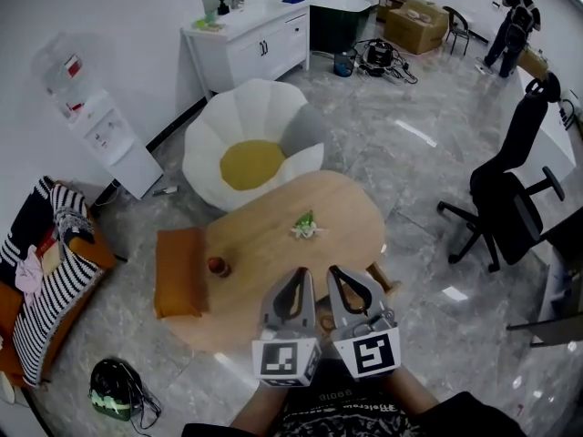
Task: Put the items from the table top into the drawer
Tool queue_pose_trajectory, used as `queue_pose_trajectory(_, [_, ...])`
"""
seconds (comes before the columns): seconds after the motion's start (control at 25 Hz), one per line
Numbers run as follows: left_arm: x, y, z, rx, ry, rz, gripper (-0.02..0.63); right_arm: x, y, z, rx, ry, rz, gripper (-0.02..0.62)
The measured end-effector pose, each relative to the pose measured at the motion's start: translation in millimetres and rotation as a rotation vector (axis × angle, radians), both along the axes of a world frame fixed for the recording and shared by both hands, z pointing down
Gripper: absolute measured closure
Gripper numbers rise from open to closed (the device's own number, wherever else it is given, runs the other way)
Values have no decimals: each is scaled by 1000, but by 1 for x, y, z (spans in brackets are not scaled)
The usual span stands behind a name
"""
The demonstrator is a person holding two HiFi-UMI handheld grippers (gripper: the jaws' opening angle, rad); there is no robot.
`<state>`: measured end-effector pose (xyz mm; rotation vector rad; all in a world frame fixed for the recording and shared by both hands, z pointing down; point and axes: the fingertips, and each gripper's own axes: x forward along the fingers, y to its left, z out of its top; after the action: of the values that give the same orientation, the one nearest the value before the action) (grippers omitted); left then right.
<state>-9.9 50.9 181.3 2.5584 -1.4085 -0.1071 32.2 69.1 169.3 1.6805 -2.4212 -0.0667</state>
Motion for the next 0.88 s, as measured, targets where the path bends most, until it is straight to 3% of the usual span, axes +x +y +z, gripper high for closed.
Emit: queue_pose_trajectory(0.88, [11,-5,-7,41,-58,26,589,1,-12,5,-5,10,-29,591])
